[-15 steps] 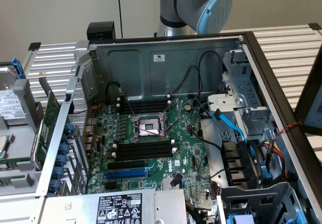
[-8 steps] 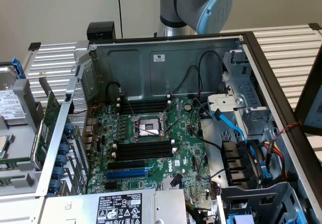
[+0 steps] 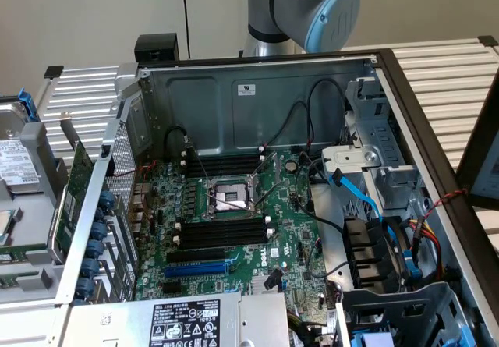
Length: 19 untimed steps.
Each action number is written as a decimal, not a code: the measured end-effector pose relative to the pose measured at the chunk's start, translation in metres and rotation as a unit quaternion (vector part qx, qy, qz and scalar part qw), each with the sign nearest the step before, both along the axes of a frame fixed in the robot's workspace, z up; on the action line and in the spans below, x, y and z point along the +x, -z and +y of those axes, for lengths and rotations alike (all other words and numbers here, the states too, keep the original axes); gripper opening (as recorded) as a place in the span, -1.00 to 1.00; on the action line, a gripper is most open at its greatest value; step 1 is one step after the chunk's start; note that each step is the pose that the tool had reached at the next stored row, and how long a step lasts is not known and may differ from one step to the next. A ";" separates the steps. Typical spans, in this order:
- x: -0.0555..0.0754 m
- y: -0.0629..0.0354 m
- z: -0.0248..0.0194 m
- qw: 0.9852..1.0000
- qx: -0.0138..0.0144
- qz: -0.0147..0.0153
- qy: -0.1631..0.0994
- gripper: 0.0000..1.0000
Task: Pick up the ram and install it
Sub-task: 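Pick up the ram and move it above insertion slot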
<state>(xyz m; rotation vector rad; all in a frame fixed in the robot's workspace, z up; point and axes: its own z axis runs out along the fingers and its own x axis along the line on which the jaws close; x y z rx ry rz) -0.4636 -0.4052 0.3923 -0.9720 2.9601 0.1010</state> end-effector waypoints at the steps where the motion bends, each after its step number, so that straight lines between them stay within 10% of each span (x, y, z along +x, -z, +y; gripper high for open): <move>1: 0.000 0.0000 0.0000 1.000 0.000 0.000 -0.009 -0.80; 11: -0.001 -0.0001 0.0001 0.997 0.009 0.001 -0.081 -0.80; 19: -0.001 0.0001 0.0000 0.988 0.012 0.001 -0.152 -0.80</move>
